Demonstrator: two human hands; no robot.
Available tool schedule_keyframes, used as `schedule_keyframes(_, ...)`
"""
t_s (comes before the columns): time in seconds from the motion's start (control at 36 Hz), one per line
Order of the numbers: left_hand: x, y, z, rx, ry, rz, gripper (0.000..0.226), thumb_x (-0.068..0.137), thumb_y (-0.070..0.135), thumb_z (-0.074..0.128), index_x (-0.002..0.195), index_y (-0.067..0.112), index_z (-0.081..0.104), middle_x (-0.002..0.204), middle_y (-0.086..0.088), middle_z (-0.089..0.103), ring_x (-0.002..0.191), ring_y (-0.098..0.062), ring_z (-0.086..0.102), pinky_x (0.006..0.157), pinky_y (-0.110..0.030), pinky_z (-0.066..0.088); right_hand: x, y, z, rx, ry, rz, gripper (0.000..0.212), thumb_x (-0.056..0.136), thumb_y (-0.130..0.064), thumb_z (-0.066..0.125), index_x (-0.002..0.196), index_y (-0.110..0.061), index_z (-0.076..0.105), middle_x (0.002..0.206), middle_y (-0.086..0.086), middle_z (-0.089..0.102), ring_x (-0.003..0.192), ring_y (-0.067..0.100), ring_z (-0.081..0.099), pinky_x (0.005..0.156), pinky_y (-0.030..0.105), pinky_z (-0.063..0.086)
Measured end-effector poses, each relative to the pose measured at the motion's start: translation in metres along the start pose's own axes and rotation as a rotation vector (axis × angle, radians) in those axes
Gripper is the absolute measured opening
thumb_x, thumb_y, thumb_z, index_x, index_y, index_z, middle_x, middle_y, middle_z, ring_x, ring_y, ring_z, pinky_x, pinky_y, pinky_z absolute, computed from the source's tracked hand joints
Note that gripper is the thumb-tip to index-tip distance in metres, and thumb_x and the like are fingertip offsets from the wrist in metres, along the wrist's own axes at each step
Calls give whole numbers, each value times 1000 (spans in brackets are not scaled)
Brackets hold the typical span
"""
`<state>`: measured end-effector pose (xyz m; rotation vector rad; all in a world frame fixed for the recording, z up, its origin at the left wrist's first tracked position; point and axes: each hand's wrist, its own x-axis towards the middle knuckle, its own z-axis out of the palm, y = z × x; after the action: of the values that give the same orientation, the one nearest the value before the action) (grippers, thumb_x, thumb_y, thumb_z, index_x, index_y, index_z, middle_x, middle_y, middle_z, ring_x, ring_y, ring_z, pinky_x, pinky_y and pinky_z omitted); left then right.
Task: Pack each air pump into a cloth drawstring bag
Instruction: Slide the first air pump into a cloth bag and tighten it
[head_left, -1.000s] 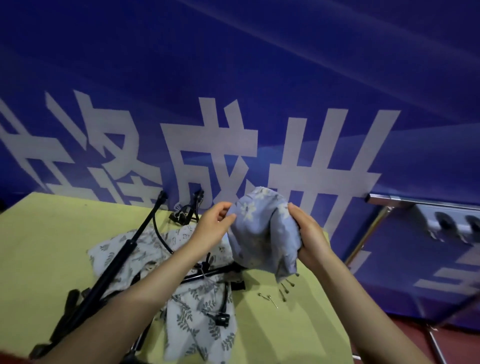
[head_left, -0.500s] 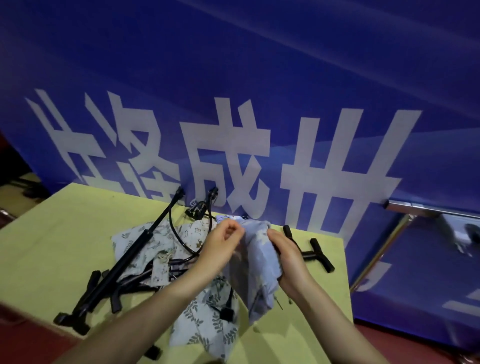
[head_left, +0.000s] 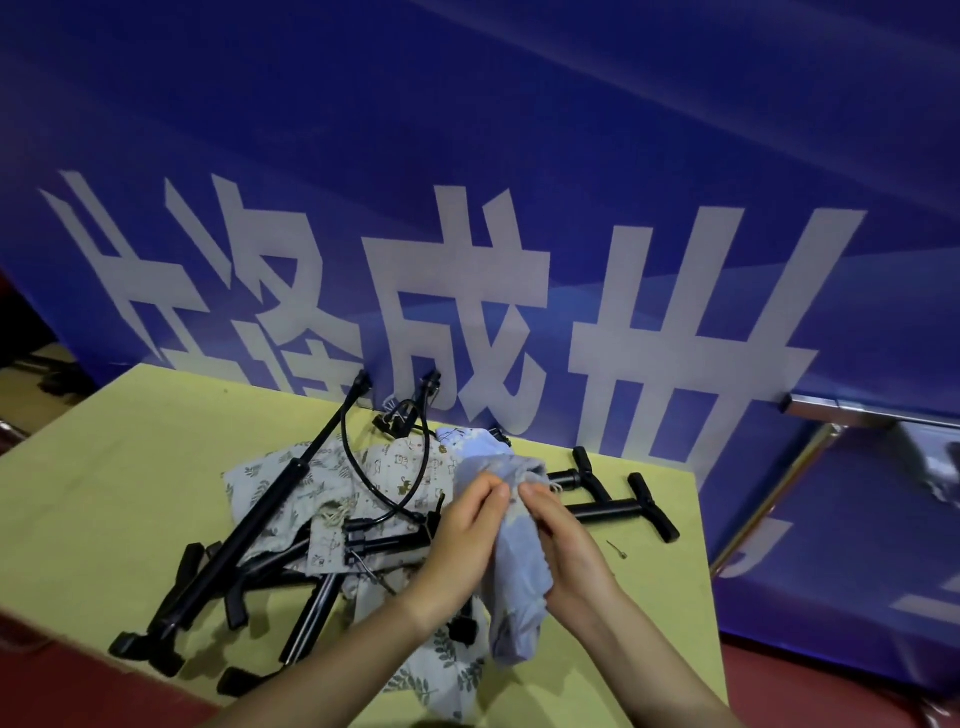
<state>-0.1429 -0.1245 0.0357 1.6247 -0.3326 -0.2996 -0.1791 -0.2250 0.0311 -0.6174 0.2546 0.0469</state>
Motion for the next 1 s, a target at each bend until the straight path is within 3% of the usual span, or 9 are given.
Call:
schedule_keyframes(0.06,1,0,-1,-25,-12,-6,22,90,34,49,83,15,59,85,-3,64,83,-11,60,77,-25,46,0,0,0,16,-14,19,47,56,-25,90,96,-8,74,102,16,68,101,25,64,99,38,43)
schedule_keyframes(0.22,5,4,-4,-141,-6,-26,17,98,10,47,86,7,59,83,1,67,79,-7,63,72,-16,50,3,-4,-1,-32,-15,28,77,57,-29,90,122,0,62,118,22,62,116,33,55,111,46,33)
schedule_keyframes(0.33,9,6,-2,-184,13,-57,21,98,7,47,83,9,61,76,6,68,76,-6,63,70,-16,49,4,-7,-3,-40,17,1,43,82,-18,67,120,2,62,124,25,60,118,36,55,110,46,34)
schedule_keyframes(0.44,22,1,-9,-241,128,-146,23,97,12,48,79,14,61,83,-10,65,80,-20,60,76,-34,45,3,-12,-10,-37,86,7,45,89,-22,51,126,4,57,126,24,61,121,36,57,108,48,39)
schedule_keyframes(0.56,39,-4,-23,-316,257,-228,21,97,11,44,81,11,58,76,-5,65,75,-18,61,65,-28,48,4,-22,-26,-49,222,-26,32,100,-15,41,115,2,64,116,21,66,98,29,67,84,36,54)
schedule_keyframes(0.64,55,-1,-29,-608,275,-381,19,98,9,42,100,2,60,90,-12,66,85,-21,62,77,-30,50,8,-28,-41,-53,318,-75,31,103,-14,39,121,-1,60,116,19,66,98,28,64,85,37,51)
schedule_keyframes(0.81,75,20,-17,-766,87,-612,32,102,7,31,110,-7,58,98,-21,66,96,-30,59,103,-41,40,13,-23,-46,-166,347,-121,35,103,-28,42,121,-8,64,114,16,70,107,33,65,97,49,48)
schedule_keyframes(0.92,74,26,-19,-654,-9,-613,35,99,9,31,113,-2,61,104,-20,67,97,-31,61,91,-42,47,9,-29,-51,-228,282,-118,35,96,-30,52,118,-6,66,114,16,70,104,29,68,85,38,55)
schedule_keyframes(1.0,69,22,-33,-519,-118,-540,40,103,32,35,109,6,65,108,-17,70,103,-31,65,91,-42,49,8,-35,-60,-195,284,-74,45,92,-27,53,124,5,59,118,22,65,98,28,66,76,31,56)
